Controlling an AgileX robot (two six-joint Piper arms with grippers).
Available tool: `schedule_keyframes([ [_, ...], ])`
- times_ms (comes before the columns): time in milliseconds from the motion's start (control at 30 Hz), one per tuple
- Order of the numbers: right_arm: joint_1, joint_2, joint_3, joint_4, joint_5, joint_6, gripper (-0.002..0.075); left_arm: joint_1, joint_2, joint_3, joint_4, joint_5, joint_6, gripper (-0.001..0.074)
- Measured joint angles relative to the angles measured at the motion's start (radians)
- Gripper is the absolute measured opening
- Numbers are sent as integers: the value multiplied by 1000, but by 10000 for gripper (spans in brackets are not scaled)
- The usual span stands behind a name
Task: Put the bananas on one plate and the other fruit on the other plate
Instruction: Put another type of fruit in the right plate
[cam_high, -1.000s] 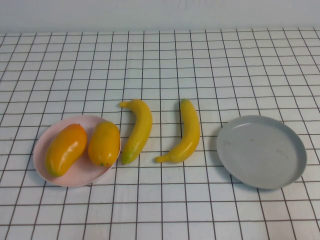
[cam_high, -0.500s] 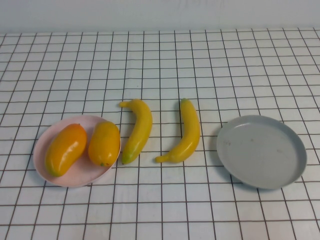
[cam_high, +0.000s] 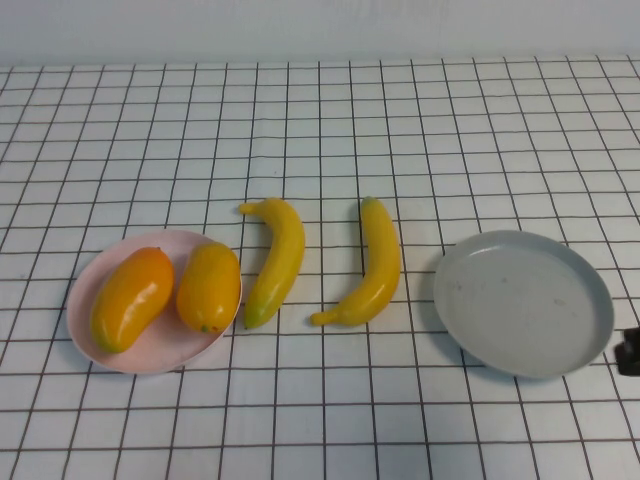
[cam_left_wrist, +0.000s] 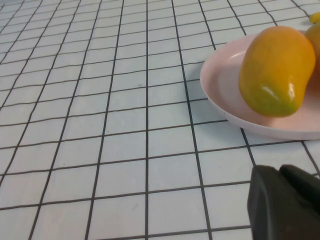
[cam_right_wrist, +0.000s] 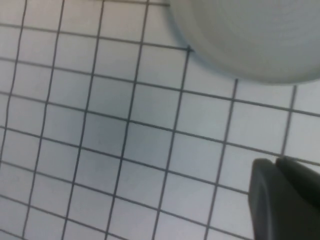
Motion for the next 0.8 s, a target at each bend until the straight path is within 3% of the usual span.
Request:
schedule_keyframes([
  [200,243,304,-228,-173,49,125,-18,0,0,0,0,0,0,-4],
  [367,310,561,-448,-221,111,139,17,0,0,0,0,0,2,-4],
  [467,323,686,-583,-225,118,143,125,0,0,0,0,0,2,-4],
  [633,327,859,-808,-225,118,215,416,0,0,0,0,0,2,-4],
  [700,331,920,-893,-225,114,247,482,0,0,0,0,0,2,-3],
  [800,339,1000,-998,-225,110,288,512,0,0,0,0,0,2,-3],
])
